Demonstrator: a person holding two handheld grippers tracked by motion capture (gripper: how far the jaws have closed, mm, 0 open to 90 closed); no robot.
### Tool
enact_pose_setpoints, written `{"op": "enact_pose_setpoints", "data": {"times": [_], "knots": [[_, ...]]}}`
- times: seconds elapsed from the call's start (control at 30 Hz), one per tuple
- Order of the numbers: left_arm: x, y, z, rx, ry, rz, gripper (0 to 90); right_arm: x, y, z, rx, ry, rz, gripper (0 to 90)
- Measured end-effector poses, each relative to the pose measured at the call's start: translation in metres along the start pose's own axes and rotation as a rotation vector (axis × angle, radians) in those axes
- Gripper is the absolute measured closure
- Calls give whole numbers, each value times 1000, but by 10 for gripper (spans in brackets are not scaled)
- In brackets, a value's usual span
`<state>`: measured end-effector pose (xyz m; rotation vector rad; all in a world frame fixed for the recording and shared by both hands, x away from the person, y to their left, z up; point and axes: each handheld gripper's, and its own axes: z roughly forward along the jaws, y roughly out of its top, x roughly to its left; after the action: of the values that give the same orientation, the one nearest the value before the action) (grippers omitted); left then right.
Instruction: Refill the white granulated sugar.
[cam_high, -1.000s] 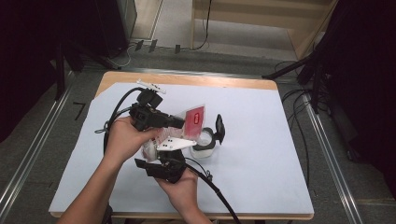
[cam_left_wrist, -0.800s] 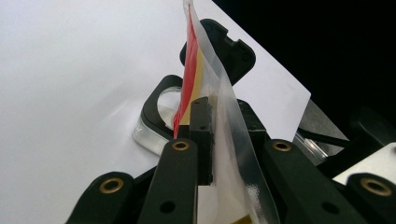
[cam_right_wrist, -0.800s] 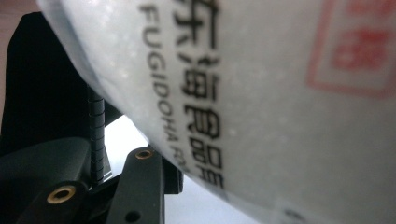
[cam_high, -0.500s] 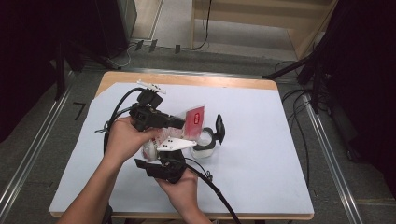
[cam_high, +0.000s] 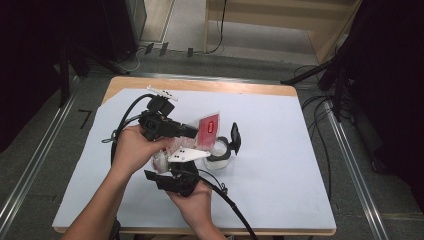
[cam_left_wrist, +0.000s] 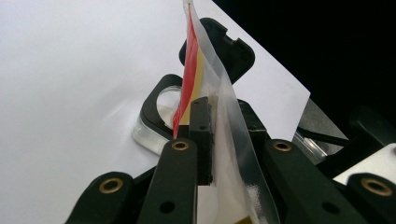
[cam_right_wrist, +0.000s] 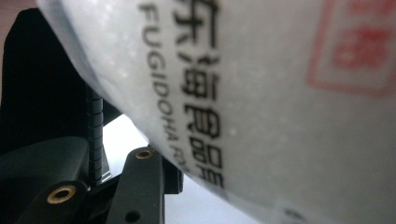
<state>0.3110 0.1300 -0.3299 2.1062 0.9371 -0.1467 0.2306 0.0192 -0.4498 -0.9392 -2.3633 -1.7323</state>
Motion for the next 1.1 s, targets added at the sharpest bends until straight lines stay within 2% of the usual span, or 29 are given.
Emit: {"op": "enact_pose_setpoints", "data": {"times": [1.1], "knots": [[0,0,0,1,-3,-5,807,0,0,0,4,-5,-2,619]]}}
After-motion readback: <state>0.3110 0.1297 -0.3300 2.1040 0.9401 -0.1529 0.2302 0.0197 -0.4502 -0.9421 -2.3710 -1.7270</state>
